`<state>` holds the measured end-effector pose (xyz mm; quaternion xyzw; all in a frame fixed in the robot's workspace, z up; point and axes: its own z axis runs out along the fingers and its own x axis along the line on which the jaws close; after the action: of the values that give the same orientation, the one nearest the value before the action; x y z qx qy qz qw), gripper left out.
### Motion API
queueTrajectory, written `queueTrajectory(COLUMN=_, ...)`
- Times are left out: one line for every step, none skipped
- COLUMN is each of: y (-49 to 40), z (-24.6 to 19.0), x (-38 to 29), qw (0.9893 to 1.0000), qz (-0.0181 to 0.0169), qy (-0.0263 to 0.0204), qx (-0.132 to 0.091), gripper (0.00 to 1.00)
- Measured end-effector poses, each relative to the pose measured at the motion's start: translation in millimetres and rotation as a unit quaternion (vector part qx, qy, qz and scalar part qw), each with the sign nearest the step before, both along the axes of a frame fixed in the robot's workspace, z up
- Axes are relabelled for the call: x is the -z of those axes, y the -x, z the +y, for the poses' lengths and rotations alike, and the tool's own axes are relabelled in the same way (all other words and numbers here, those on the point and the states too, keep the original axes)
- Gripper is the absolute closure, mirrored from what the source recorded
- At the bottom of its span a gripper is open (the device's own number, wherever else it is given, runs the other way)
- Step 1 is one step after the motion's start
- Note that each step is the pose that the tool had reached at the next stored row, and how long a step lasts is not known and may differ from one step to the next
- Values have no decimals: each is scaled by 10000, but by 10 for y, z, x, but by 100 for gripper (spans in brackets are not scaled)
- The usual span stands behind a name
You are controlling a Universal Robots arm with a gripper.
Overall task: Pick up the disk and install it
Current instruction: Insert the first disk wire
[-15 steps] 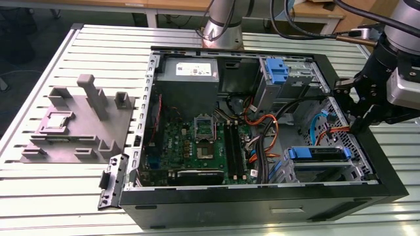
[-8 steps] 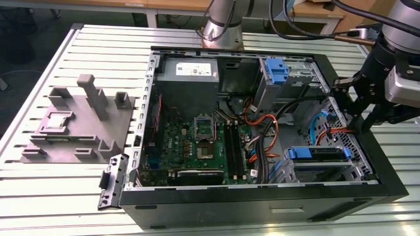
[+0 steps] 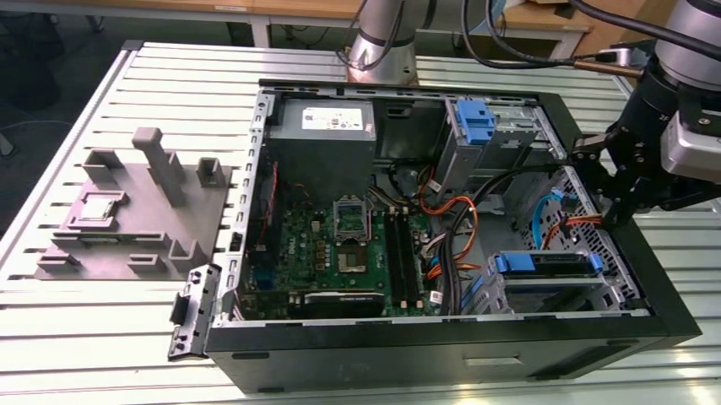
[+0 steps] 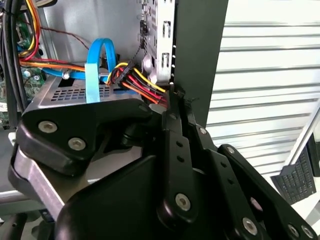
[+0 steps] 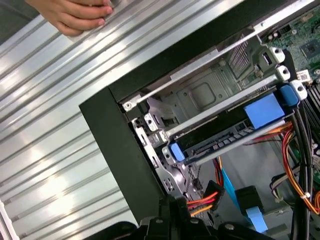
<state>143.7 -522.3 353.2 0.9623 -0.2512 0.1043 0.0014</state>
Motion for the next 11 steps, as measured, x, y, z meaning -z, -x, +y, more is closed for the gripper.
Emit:
queueTrajectory(y=0, z=0, x=-19, qw=10000, qz=0, qy=3, qx=0, gripper=83)
queueTrajectory(y=0, z=0, x=-20, qw=10000, qz=0, qy=2, qx=0, gripper=83)
queueTrajectory(y=0, z=0, x=-20, qw=10000, qz=0, qy=2, qx=0, gripper=83)
queueTrajectory(y=0, z=0, x=-20, qw=10000, qz=0, qy=2, qx=0, gripper=83)
queueTrajectory(y=0, z=0, x=-20, qw=10000, qz=0, qy=3, qx=0, gripper=83)
queueTrajectory(y=0, z=0, x=-20, qw=10000, qz=0, qy=3, qx=0, gripper=83)
queueTrajectory(y=1, z=0, x=-20, qw=10000, qz=1, qy=3, qx=-1, gripper=83)
queueTrajectory(y=9, z=0, x=-21, qw=10000, qz=1, qy=4, qx=-2, gripper=83)
queueTrajectory(y=20, z=0, x=-21, qw=10000, qz=0, qy=4, qx=-2, gripper=83)
queueTrajectory(y=38, z=0, x=-20, qw=10000, qz=0, qy=3, qx=-2, gripper=83)
queueTrajectory(y=58, z=0, x=-20, qw=10000, qz=1, qy=3, qx=-2, gripper=83)
